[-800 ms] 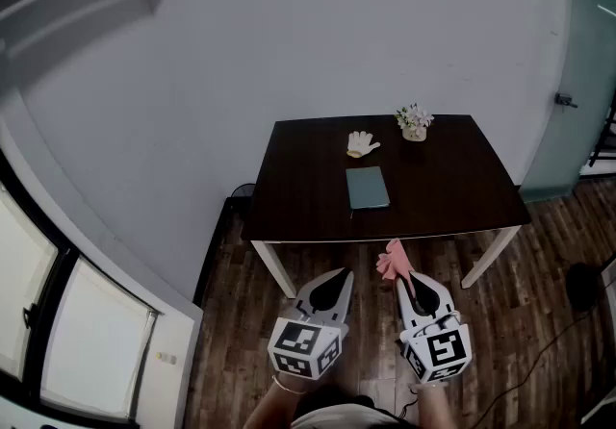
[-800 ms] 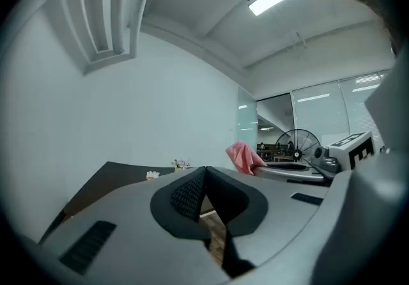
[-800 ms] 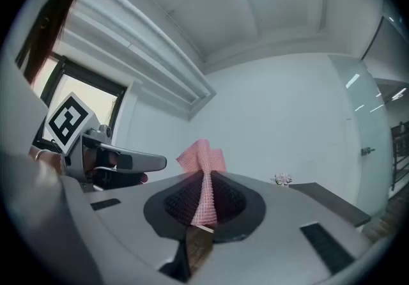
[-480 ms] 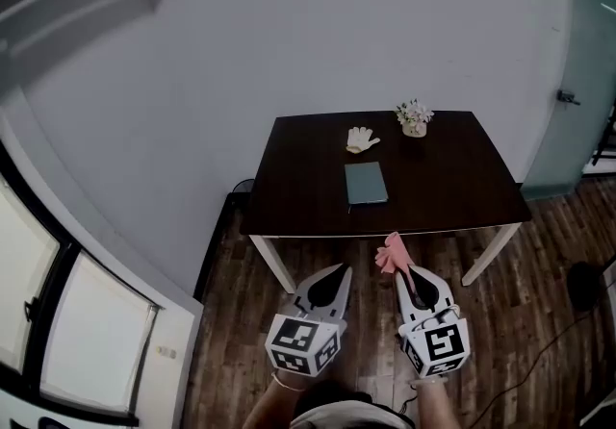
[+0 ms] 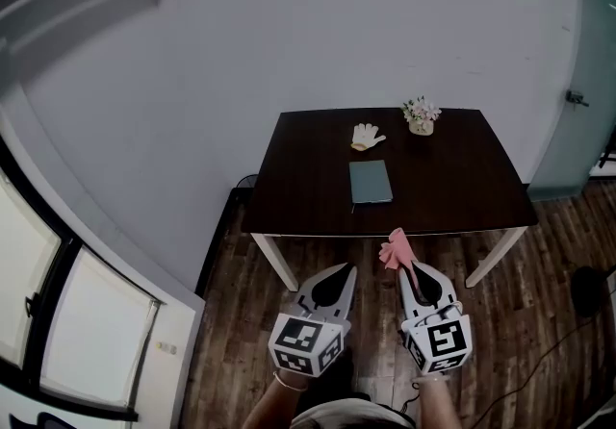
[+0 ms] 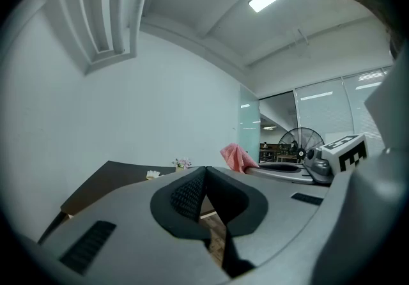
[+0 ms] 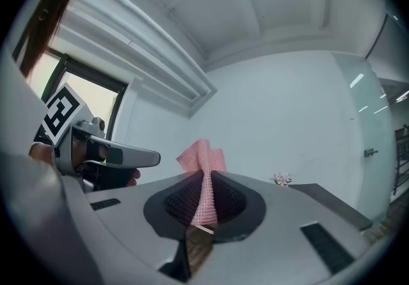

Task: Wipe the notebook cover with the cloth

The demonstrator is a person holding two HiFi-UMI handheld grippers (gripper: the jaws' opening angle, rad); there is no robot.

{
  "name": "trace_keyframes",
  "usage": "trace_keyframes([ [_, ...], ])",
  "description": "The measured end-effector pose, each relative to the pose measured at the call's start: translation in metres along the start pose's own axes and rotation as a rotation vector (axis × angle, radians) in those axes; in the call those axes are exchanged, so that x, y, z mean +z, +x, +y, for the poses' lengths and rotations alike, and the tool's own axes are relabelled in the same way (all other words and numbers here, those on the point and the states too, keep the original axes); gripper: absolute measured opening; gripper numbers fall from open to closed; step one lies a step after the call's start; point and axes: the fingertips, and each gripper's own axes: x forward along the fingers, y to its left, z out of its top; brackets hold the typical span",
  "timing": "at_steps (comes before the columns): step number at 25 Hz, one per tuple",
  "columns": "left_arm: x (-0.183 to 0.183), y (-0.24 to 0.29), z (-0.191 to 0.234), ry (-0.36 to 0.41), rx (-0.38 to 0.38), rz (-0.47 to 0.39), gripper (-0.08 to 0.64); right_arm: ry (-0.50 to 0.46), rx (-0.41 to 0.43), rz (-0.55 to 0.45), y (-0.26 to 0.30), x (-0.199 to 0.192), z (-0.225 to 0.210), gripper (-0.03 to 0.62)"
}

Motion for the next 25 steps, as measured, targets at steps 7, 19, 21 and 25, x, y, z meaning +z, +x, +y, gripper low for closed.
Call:
trace_keyframes([
  [7, 0.002, 0.046, 0.036, -0.013, -0.025, -0.003, 0.020, -0.007, -0.001, -0.004, 0.052, -0.008, -0.019, 0.034],
  [19, 0.007, 0.111, 0.103, -0.017, -0.066, 0.008, 0.018, 0.013, -0.006, 0.037, 0.142, -0.015, -0.038, 0.034],
  [21, 0.012, 0.119, 0.114, -0.014, -0.074, 0.005, 0.019, 0.009, -0.011, 0.037, 0.157, -0.013, -0.041, 0.034],
  [25, 0.017, 0.133, 0.137, -0.011, -0.092, 0.004, 0.020, 0.014, -0.040, 0.018, 0.183, -0.009, -0.048, 0.034],
])
